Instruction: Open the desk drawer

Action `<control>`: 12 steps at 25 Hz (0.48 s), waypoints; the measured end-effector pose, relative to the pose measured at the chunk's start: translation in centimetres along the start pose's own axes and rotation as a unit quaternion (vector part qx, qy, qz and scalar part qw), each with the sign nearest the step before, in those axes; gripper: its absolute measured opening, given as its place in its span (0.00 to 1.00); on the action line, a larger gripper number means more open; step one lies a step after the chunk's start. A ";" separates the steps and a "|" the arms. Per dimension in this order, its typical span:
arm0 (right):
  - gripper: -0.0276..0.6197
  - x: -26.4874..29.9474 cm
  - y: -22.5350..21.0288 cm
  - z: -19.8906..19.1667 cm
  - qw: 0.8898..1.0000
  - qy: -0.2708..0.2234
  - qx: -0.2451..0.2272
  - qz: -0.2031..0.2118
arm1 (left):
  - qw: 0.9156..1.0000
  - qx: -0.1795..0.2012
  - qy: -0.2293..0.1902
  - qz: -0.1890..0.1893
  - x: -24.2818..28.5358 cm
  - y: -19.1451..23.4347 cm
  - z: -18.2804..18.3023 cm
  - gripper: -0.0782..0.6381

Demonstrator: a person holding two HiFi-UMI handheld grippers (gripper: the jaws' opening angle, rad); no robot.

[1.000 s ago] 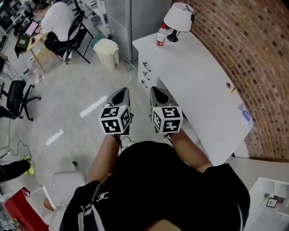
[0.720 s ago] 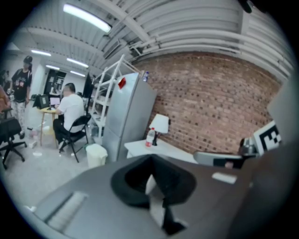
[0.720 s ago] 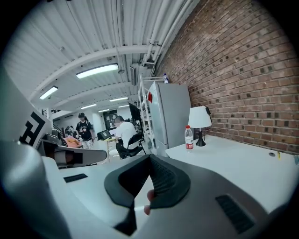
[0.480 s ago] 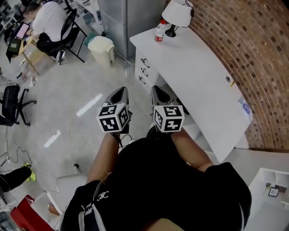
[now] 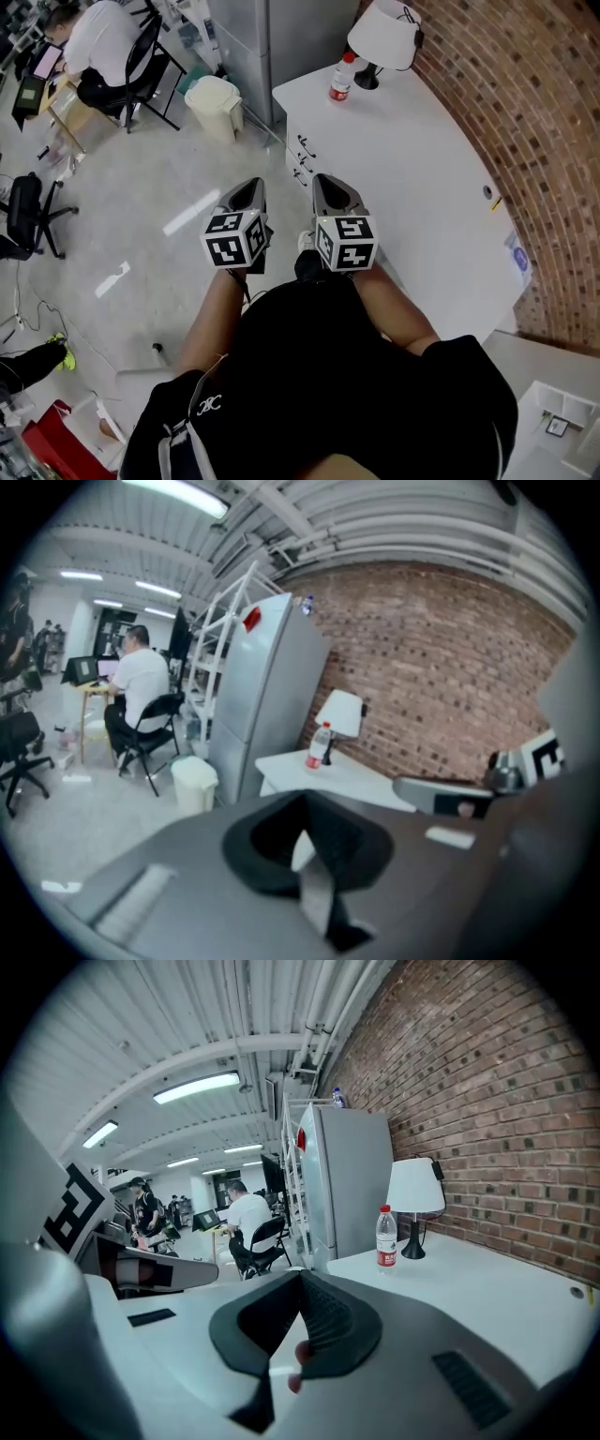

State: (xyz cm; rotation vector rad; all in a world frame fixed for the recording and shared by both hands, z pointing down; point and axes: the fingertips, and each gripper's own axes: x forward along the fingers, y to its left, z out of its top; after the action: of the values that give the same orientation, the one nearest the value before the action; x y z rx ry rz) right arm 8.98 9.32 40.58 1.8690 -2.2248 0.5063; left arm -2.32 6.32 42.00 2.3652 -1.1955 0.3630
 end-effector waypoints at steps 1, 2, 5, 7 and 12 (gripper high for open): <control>0.03 1.2 -1.0 0.8 1.000 -0.001 0.005 0.003 | 1.000 0.000 0.000 0.003 1.2 0.2 0.9 0.11; 0.03 2.2 -1.9 1.6 1.000 -0.001 0.011 0.005 | 1.000 0.000 0.001 0.006 2.3 0.3 1.7 0.11; 0.03 5.4 -4.5 3.0 1.000 0.006 0.023 0.011 | 1.000 -0.013 0.008 0.022 5.5 0.9 3.0 0.11; 0.03 7.3 -5.9 3.7 0.999 0.012 0.025 0.018 | 0.999 -0.027 0.015 0.025 7.5 0.9 3.6 0.11; 0.03 11.2 -8.5 5.1 0.999 0.026 0.024 0.039 | 0.998 -0.033 0.018 0.046 11.2 1.2 5.3 0.11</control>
State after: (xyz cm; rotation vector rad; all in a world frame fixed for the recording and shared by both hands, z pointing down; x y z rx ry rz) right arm 15.64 -4.12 41.02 1.7760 -2.2790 0.6183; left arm 3.42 -4.74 42.56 2.2442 -1.2829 0.3887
